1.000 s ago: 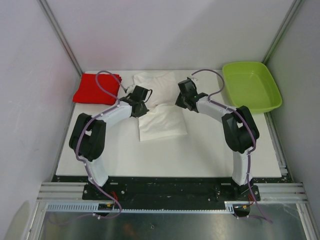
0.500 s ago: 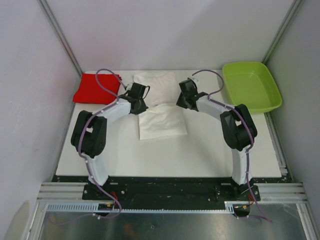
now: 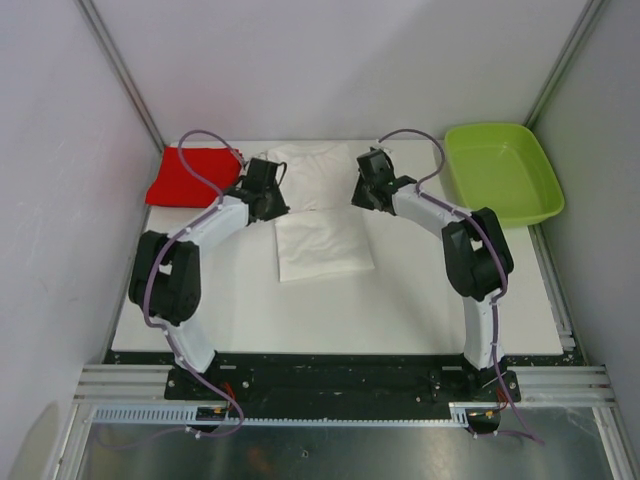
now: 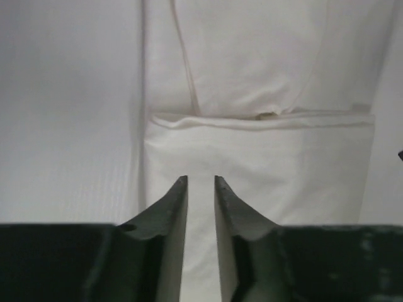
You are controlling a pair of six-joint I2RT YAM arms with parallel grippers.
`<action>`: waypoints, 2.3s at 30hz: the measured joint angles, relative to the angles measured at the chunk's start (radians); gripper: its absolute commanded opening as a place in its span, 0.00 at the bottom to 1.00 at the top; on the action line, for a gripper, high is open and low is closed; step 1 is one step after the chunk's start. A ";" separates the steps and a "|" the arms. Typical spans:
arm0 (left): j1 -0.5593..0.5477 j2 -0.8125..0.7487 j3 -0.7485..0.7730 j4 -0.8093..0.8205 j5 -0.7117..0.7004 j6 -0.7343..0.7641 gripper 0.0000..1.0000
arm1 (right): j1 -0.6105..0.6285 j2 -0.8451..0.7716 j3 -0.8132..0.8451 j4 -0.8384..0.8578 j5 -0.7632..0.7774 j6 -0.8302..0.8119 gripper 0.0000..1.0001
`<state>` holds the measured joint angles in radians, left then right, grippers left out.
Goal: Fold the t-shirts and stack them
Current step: Fold the folded rectangular tshirt in 1/3 of the way, then grab one side of the 2/3 rectangular tshirt with both arms
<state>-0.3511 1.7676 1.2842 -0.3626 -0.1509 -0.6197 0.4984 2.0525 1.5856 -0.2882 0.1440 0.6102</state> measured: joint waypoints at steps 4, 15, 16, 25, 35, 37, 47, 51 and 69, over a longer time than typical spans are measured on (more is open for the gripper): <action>-0.014 0.013 -0.010 0.017 0.079 0.001 0.09 | 0.017 0.001 -0.002 -0.002 -0.039 -0.011 0.07; -0.021 0.206 0.016 0.050 0.202 -0.003 0.03 | 0.029 0.153 0.061 0.008 -0.129 -0.047 0.00; -0.012 0.218 0.023 0.050 0.210 -0.004 0.03 | 0.021 0.173 0.071 0.005 -0.137 -0.048 0.00; 0.061 0.235 0.061 0.064 0.210 0.001 0.08 | -0.034 0.207 0.121 -0.006 -0.177 -0.052 0.00; 0.055 -0.038 -0.183 0.077 0.266 -0.003 0.22 | -0.019 0.047 0.009 -0.098 -0.169 -0.044 0.01; 0.042 -0.121 -0.259 0.082 0.280 -0.010 0.19 | -0.007 -0.031 -0.066 -0.105 -0.169 -0.037 0.01; -0.027 -0.237 -0.500 0.115 0.313 -0.055 0.09 | 0.074 -0.176 -0.347 -0.101 -0.205 0.002 0.00; -0.026 -0.237 -0.529 0.119 0.298 -0.063 0.07 | 0.062 -0.177 -0.395 -0.096 -0.206 0.011 0.00; -0.023 -0.277 -0.575 0.140 0.286 -0.069 0.16 | -0.040 -0.347 -0.624 -0.009 -0.238 0.017 0.10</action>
<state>-0.3740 1.4902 0.7090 -0.2226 0.1349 -0.6891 0.4587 1.7058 0.9615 -0.2970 -0.0944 0.6270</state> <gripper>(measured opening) 0.109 0.039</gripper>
